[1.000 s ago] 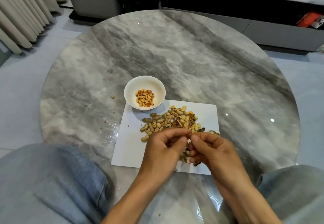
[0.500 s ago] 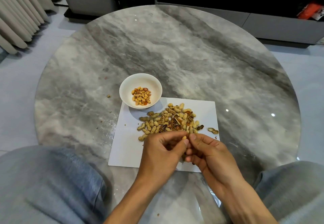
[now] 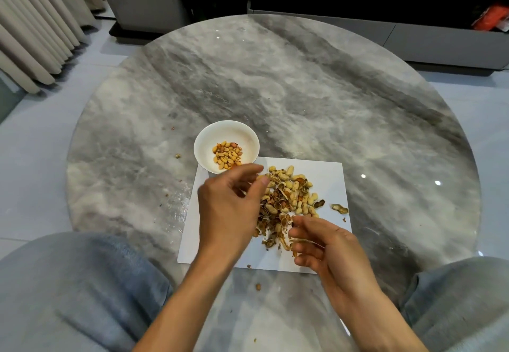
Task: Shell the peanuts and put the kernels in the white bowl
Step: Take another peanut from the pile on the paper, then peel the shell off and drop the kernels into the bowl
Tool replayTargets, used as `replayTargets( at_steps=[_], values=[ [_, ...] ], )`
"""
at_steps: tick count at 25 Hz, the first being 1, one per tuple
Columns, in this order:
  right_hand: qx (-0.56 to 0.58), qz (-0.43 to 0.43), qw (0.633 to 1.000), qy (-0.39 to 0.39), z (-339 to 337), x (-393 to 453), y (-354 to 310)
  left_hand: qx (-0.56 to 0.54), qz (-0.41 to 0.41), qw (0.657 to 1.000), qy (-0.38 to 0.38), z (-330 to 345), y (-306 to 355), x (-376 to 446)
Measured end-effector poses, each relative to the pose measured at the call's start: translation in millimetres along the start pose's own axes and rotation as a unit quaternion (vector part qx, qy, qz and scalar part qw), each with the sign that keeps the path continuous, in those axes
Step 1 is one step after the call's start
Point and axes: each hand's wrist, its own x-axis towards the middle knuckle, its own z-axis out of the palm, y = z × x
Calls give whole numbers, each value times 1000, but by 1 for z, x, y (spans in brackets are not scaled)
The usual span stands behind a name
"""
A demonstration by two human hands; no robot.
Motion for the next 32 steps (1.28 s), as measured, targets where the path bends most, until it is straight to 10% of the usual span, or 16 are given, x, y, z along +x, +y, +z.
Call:
replayTargets(
  at_steps=[5,8,11,20,23,27,32],
  values=[
    [-104,-72,988,94,-10,5,-6,168,24,985,-4,-6,8,52],
    [-309,-191,914,178,-32,19,-17,195,46,978,-57,-8,10,32],
    [-458,-224,847,150,-31,33,-14,215,50,964,-145,-12,12,1],
    [-532,-267,792,137,-26,46,-2,195,34,964,-177,-5,-11,-17],
    [-497,-268,815,128,-24,42,-3,167,11,968,-187,0,-15,-19],
    [-244,-219,945,2,-14,14,-14,-8,-77,979,-189,7,-12,-19],
    [-137,-221,963,-74,-7,-1,-17,-153,-100,964,-194,6,-3,-18]
  ],
)
